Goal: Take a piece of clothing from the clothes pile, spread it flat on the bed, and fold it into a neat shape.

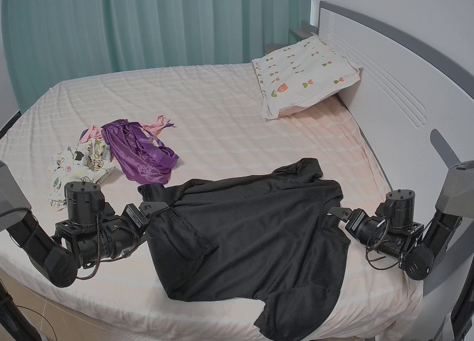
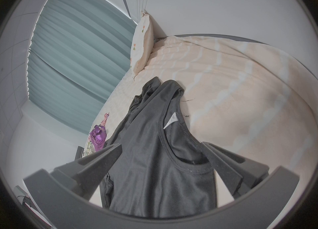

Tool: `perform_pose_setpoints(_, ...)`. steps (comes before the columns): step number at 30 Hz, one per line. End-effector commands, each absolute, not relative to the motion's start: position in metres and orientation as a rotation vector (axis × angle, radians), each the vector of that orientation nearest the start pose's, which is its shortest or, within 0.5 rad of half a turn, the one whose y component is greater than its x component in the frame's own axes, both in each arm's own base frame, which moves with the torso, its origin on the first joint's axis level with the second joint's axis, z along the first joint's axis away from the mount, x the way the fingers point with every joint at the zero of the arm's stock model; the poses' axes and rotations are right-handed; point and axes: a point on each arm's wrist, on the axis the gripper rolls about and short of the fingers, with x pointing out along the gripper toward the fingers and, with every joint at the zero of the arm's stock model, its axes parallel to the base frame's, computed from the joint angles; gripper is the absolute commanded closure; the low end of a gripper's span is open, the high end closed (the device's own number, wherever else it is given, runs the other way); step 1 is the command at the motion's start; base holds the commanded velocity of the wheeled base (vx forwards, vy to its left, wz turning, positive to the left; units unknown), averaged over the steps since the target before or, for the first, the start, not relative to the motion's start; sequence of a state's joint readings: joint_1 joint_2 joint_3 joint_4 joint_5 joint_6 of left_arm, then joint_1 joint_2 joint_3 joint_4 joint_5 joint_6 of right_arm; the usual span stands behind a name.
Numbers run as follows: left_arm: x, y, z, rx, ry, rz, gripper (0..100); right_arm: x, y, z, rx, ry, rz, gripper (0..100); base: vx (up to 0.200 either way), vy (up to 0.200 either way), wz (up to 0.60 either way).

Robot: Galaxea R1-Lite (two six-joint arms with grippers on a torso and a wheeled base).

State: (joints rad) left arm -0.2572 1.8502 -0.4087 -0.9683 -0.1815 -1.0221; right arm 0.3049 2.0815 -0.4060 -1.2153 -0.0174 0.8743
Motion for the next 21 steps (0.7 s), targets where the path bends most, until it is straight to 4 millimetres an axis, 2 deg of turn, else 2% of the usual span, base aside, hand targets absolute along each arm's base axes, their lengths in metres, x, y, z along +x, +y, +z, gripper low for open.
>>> perform_pose_setpoints(1, 0.261, -0.077, 0.079, -0.978, 0.660, -0.158, 0, 0.274, 0.089, 0.031, 0.769, 0.564, 0.060, 0, 0.000, 0.000, 0.00)
perform_pose_setpoints(4, 0.261, -0.077, 0.078, -0.986, 0.663, -0.155, 0, 0.271, 0.088, 0.033, 0.770, 0.553, 0.063, 0, 0.000, 0.000, 0.00)
perform_pose_setpoints(15, 0.263, -0.076, 0.079, -0.985, 0.653, -0.146, 0, 0.267, 0.087, 0.037, 0.772, 0.546, 0.070, 0, -0.200, 0.200, 0.00)
perform_pose_setpoints(21, 0.262, -0.077, 0.078, -0.981, 0.657, -0.144, 0, 0.261, 0.094, 0.045, 0.775, 0.535, 0.108, 0, -0.200, 0.200, 0.00)
